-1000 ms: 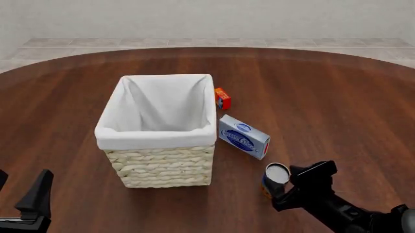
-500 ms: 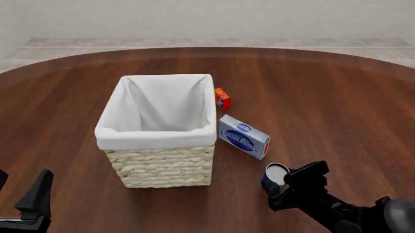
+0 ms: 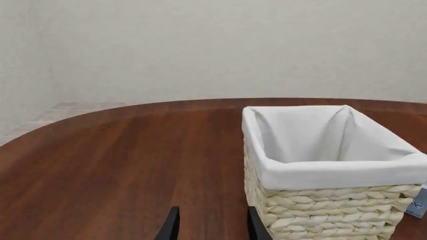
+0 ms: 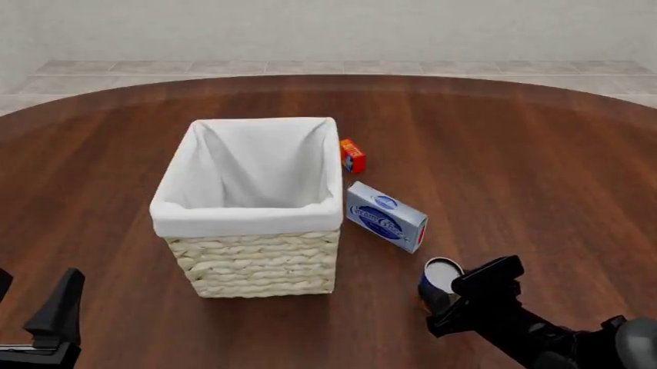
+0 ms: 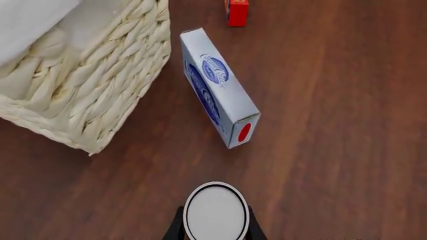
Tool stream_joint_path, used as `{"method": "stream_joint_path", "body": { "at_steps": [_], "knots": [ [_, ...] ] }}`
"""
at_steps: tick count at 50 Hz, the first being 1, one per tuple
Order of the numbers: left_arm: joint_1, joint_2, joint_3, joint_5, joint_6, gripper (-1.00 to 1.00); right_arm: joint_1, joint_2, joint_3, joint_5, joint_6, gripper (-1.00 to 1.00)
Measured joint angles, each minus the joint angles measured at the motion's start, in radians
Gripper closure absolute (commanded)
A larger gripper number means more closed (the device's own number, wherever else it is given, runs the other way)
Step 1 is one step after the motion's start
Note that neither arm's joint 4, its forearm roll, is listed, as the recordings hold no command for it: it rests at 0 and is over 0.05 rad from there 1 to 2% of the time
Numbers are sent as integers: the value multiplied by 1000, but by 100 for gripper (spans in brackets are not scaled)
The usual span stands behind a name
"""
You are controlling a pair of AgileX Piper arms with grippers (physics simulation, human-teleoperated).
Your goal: Pick up the alphabet soup and put it in the basket.
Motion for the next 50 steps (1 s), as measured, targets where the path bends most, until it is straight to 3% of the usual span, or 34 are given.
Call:
{"method": "stream_joint_path", "body": {
  "at_steps": [13, 24, 50],
  "knots": [
    [0, 0, 0, 0, 0, -100, 13, -72, 20, 11, 1, 100],
    [0, 0, 0, 0, 0, -100, 52, -187, 21, 79, 8, 100],
    [0, 0, 0, 0, 0, -100, 129, -486, -102, 391, 26, 100]
  ]
}}
